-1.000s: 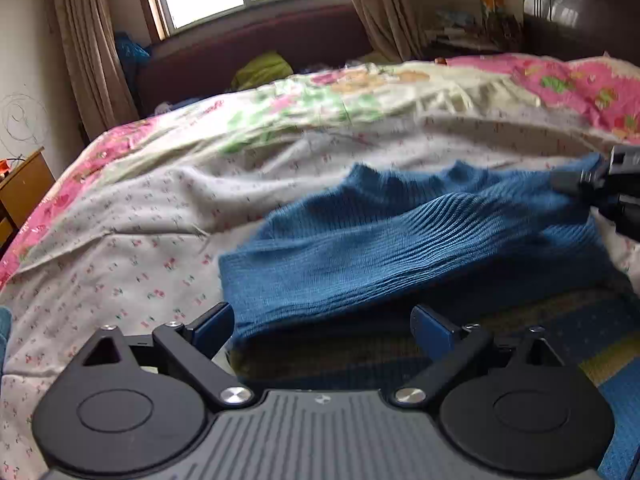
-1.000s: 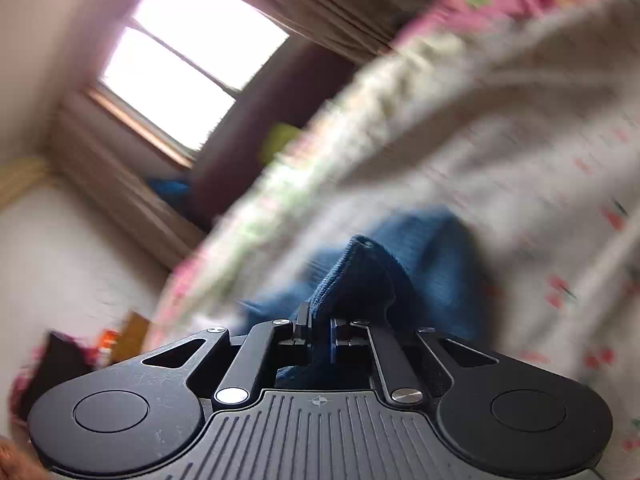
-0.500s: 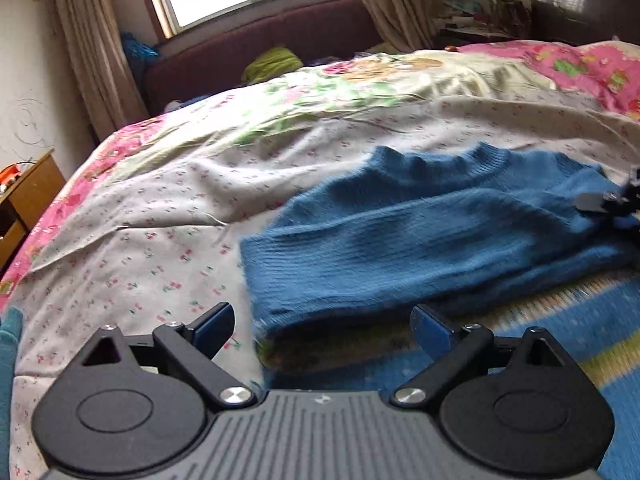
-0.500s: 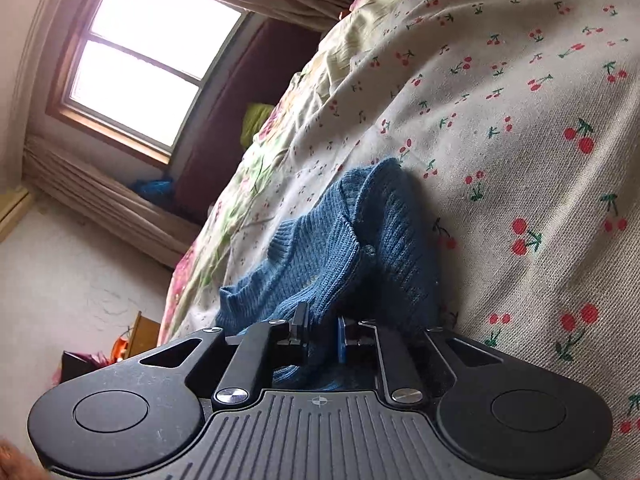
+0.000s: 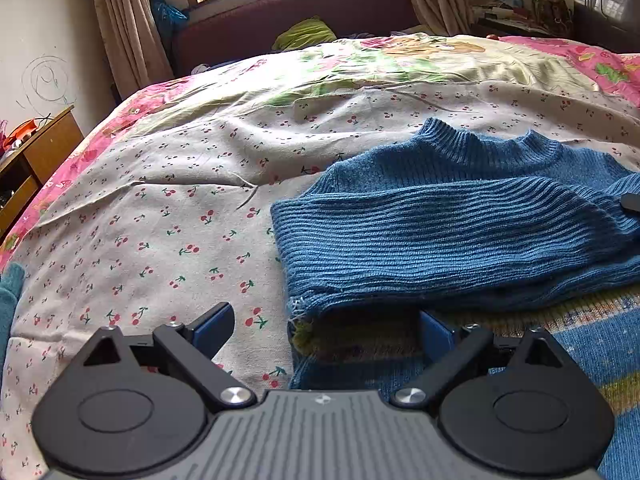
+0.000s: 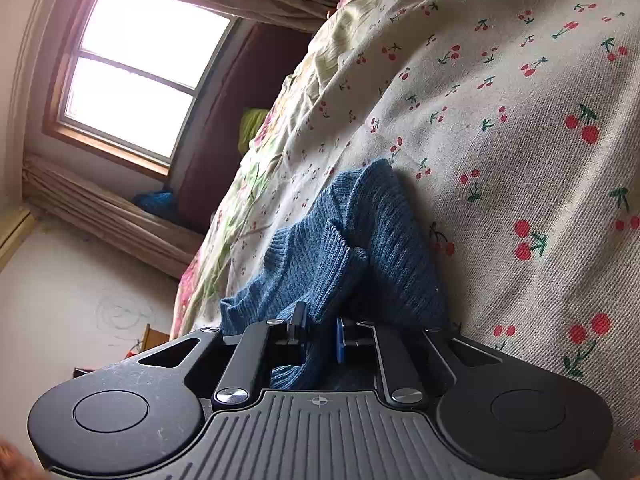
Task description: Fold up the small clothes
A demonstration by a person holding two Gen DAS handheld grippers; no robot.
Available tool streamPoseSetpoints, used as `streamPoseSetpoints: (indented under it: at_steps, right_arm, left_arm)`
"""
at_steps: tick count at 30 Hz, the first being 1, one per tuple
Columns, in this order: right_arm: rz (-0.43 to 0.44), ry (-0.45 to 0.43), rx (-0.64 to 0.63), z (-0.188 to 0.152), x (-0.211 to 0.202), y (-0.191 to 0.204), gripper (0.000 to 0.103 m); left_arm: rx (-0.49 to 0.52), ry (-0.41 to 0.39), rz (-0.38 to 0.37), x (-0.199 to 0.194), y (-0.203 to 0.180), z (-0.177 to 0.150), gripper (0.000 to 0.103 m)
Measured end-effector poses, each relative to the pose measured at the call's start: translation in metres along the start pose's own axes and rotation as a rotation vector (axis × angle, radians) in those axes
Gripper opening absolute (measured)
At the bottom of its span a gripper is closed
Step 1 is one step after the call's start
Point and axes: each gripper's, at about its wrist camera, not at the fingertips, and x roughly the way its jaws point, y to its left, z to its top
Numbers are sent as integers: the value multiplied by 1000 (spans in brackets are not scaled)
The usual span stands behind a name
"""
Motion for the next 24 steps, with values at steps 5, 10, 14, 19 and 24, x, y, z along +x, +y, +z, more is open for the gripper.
streamPoseSetpoints:
  at_steps: [5,10,14,19,24]
  right_arm:
    - [3,-20,-47,2,-3,16,10]
    - [249,-103,-211,0,-33,66,9]
    - [148,-103,-306,-9,-24,60,9]
    - [33,29,-71,-4,-10,4,9]
    - [34,19,-69,-3,-20,9,9]
  left_arm:
    - [9,4,-1,0,-2,-1,103]
    - [-10,-33,-19,-8,1,-1,103]
    - [-4,-18,-23,-4,-3,-6,103]
    - [12,-17,-27,-5,-8,-10,103]
    - [9,-20,-62,-13,-6,-6,103]
